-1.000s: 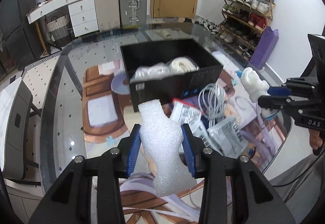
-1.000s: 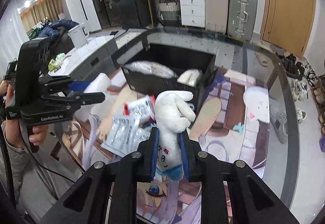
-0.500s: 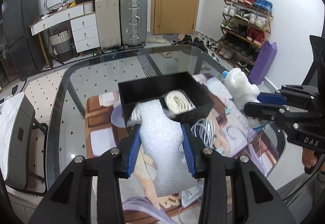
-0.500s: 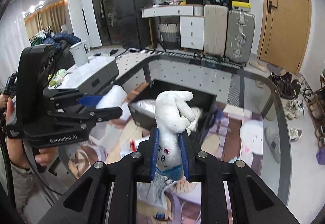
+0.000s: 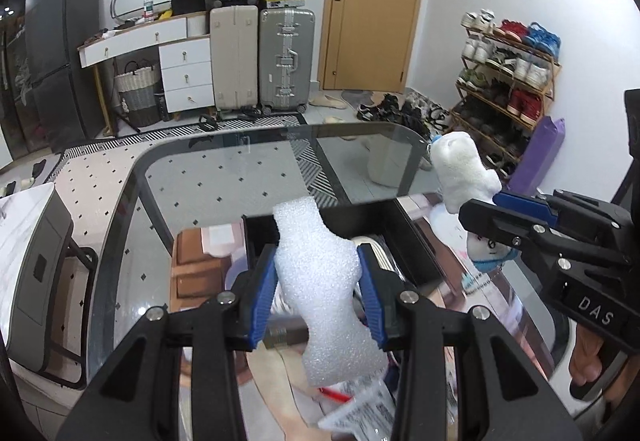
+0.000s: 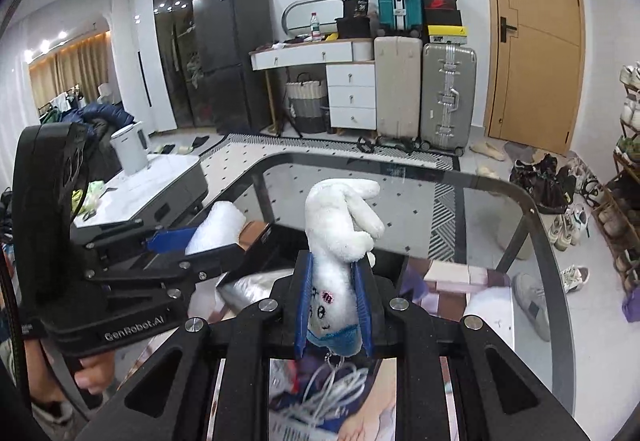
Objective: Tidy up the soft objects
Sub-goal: 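Lower the foam and plush toy into the black box and open both tools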
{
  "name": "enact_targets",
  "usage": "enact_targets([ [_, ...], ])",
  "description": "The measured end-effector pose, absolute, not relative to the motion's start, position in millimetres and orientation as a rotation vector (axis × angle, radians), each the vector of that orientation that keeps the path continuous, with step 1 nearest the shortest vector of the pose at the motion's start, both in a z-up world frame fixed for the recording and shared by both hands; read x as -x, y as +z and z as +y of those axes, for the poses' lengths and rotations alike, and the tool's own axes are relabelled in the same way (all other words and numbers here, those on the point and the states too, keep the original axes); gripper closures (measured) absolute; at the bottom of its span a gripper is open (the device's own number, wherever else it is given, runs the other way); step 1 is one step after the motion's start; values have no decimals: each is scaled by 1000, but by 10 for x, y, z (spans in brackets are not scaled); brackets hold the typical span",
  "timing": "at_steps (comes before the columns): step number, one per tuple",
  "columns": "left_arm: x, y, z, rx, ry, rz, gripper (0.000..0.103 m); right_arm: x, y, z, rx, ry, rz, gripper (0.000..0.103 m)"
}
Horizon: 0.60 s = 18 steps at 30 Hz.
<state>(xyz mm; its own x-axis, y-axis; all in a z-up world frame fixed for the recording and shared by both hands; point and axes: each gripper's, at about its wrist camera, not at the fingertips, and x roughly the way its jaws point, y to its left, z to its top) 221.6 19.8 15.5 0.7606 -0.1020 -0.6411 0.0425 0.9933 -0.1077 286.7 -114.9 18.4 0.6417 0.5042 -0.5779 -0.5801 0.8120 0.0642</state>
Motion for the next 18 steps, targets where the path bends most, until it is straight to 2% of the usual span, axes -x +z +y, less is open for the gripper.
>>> enact_targets([
  [5,-2409,15,236,100,-58,710,65,-3080,75,-1030,116,596,612,83],
  [18,-2867,-612,161,66,-34,836,65,-3577,-648,-774,116,583,816,83],
])
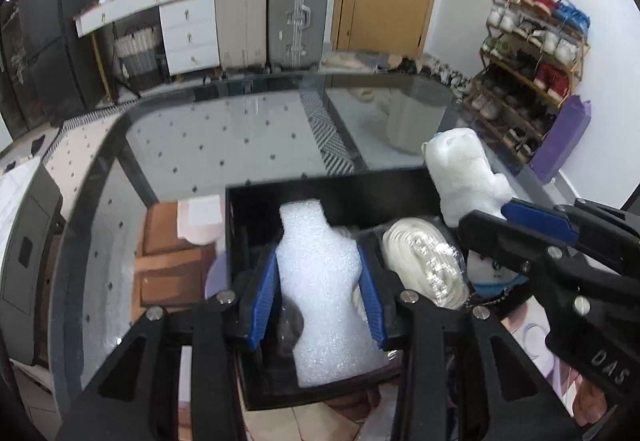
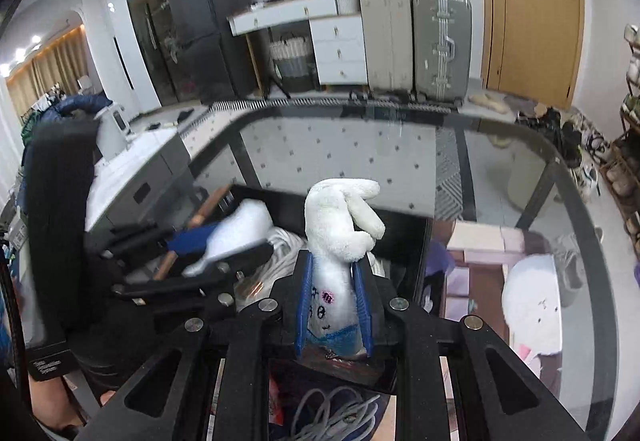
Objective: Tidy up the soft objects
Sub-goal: 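Lower the foam and plush toy into the black box and open both tools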
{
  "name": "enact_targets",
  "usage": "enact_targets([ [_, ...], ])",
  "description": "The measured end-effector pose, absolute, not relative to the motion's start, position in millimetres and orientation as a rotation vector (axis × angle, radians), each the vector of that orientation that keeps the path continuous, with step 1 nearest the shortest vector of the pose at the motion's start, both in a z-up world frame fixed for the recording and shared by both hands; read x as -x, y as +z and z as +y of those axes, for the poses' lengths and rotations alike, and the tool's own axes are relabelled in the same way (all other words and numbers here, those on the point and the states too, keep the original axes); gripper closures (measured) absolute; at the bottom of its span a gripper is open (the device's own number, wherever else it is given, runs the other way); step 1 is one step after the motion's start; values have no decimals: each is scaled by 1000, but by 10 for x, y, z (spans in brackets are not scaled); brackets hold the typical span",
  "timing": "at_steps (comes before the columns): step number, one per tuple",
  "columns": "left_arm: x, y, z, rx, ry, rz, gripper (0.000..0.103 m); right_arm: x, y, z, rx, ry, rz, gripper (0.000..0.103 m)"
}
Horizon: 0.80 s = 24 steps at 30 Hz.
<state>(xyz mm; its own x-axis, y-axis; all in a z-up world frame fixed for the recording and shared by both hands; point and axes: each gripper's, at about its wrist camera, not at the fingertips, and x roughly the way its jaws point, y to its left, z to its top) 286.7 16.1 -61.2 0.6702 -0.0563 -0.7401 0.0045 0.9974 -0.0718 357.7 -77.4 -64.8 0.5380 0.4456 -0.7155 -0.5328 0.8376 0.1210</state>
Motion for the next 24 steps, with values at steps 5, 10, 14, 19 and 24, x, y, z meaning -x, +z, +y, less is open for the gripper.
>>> enact_targets([
  [5,-2898,-656,81,72,-57,881,65,-3623,-824,-815,128,573,855,83],
  [10,-2882,-637,80,70,-62,884,64,-3635,-878,-826,136,570,872,83],
  [14,-2865,-616,75,60,-59,879,57,-3659,-877,-868,134,555,873,81],
  [19,-2810,-554,102,59,-74,869,41,-3583,-803,-958,139,544,872,72],
  [24,-2688,-439,122,58,-74,861,27,-3399,-637,-1092,121,556,836,53],
])
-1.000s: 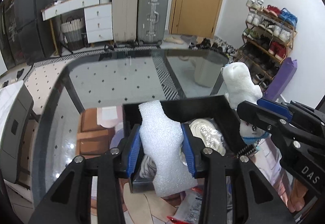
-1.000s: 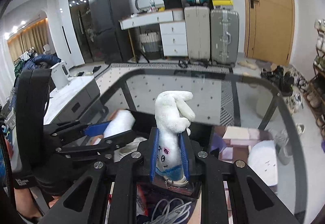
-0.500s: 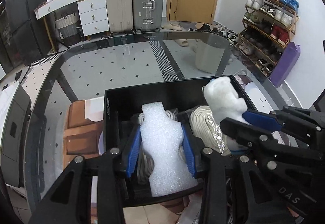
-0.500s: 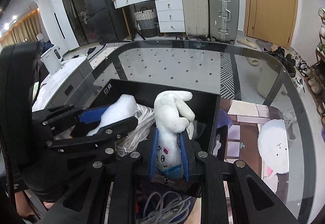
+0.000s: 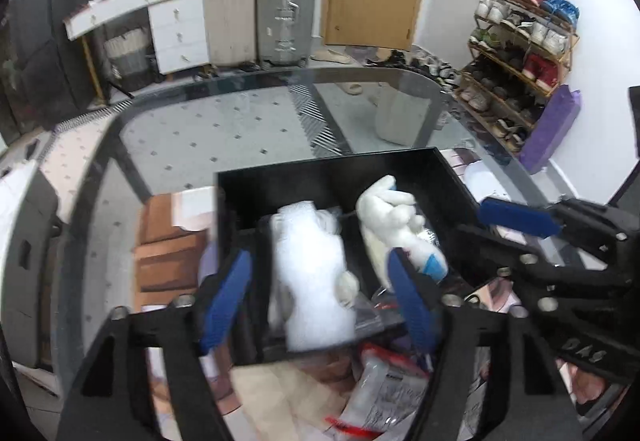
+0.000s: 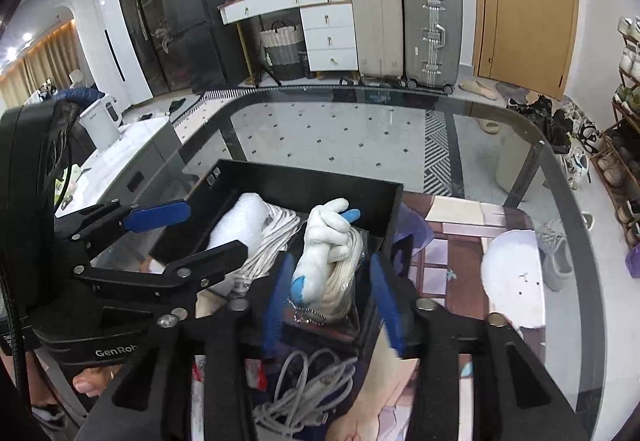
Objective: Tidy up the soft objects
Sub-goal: 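Lower the foam and plush toy into the black box and open both tools, then reach both tools to the white medicine sachets on the mat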
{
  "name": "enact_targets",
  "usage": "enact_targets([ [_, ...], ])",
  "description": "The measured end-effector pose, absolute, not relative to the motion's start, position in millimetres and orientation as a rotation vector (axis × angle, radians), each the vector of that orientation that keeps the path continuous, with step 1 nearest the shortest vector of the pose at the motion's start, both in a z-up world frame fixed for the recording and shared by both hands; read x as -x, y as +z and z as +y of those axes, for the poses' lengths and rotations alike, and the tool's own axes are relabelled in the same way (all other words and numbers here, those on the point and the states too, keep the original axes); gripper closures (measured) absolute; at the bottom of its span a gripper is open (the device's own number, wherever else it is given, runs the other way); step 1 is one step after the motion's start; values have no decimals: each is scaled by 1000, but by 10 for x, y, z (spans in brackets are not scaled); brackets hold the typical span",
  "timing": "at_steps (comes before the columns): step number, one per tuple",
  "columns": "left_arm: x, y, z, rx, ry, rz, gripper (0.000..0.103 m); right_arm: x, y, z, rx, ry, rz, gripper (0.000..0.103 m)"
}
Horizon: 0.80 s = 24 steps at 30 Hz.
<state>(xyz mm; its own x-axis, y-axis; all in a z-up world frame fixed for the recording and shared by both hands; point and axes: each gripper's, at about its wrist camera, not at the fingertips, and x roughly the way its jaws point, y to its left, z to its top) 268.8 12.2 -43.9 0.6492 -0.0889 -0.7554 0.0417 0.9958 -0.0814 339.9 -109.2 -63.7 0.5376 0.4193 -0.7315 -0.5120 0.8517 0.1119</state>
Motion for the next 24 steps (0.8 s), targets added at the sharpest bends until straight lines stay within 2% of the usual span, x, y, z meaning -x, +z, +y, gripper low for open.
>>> enact_targets([
  [5,-2442,-270,100,36,-86,828,26,-3165,-498,-1212,106,571,830,50],
  [7,-2319,-248,114,25,-74,831,21,-3047,-473,-1273,104,575,832,49],
  [9,-2173,-244,119,13,-72,831,20,-2951,-481,-1311,100,577,844,41],
  [12,-1980,-265,137,21,-79,837,20,-2761,-538,-1361,109,599,867,40],
  [22,-1430,-663,166,39,-105,922,19,-2173,-1021,-1386,141,640,992,39],
  [24,-1384,-754,180,42,-103,948,19,-2106,-1117,-1351,151,639,1008,32],
])
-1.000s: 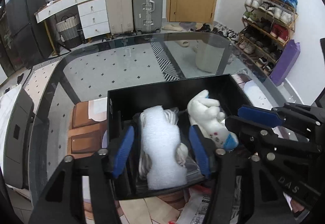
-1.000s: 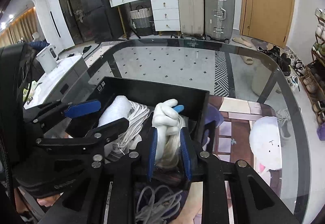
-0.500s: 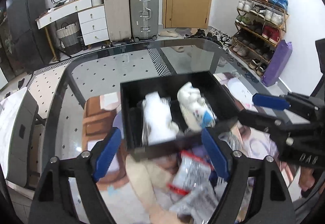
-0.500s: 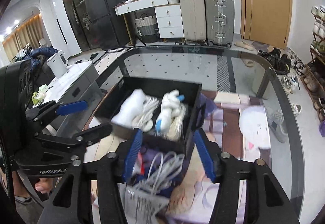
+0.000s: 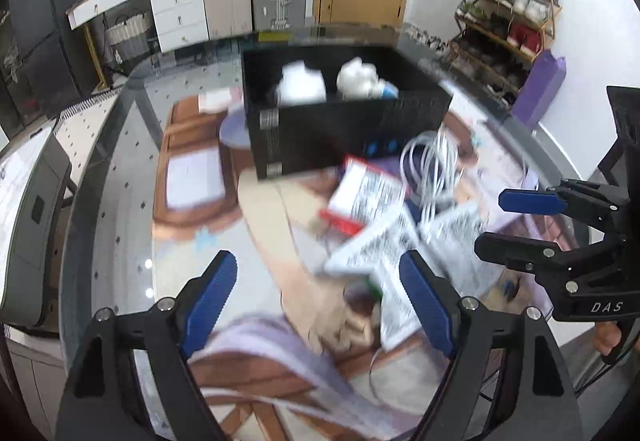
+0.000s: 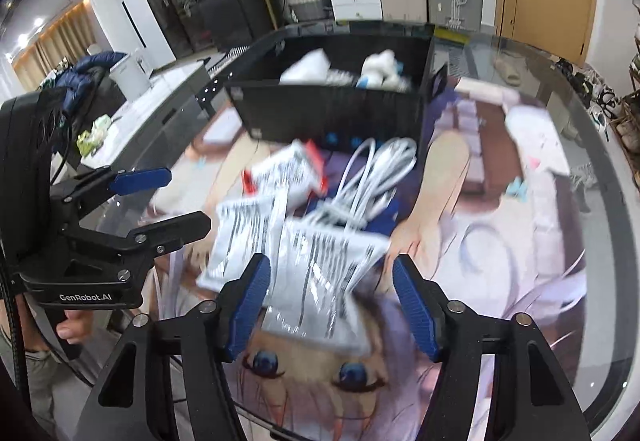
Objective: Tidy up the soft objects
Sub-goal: 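Reach both tools to the white medicine sachets on the mat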
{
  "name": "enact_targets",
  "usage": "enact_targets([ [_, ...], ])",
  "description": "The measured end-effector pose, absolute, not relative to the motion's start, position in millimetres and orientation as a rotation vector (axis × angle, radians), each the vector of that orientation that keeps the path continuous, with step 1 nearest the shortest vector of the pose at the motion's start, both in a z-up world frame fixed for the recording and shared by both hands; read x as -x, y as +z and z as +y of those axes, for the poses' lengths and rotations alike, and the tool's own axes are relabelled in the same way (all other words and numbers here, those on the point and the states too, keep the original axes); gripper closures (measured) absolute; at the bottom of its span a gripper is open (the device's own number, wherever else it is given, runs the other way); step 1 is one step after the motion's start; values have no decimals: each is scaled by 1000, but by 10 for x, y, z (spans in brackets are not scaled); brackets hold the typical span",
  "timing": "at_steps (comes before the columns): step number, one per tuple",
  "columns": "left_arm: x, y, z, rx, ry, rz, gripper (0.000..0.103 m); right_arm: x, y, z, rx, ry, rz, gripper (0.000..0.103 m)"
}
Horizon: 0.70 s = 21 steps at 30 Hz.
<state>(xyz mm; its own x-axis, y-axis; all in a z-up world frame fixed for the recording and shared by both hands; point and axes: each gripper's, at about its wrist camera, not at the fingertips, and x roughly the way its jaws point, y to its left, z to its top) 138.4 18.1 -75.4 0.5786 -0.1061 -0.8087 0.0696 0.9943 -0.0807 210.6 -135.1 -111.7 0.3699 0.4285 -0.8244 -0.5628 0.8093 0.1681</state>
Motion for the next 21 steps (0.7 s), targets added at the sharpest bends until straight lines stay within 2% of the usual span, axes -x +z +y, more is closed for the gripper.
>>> enact_targets([
  [2,-1373,-781,124,52,-103,962,19,-2070,-1211,-1295,161,633,1024,27],
  [10,-1327,-768,45,42,-118,956,19,-2021,-1351,-1154,219,635,1038,28],
  [12,-1319,-759,33,39,-122,952,19,-2035,-1357,-1165,222,635,1043,40],
  [15,-1310,-764,12,33,-128,953,19,-2043,-1336,-1191,232,649,1039,52],
  [21,-1318,-783,-18,37,-128,958,19,-2050,-1270,-1320,244,657,1032,60],
])
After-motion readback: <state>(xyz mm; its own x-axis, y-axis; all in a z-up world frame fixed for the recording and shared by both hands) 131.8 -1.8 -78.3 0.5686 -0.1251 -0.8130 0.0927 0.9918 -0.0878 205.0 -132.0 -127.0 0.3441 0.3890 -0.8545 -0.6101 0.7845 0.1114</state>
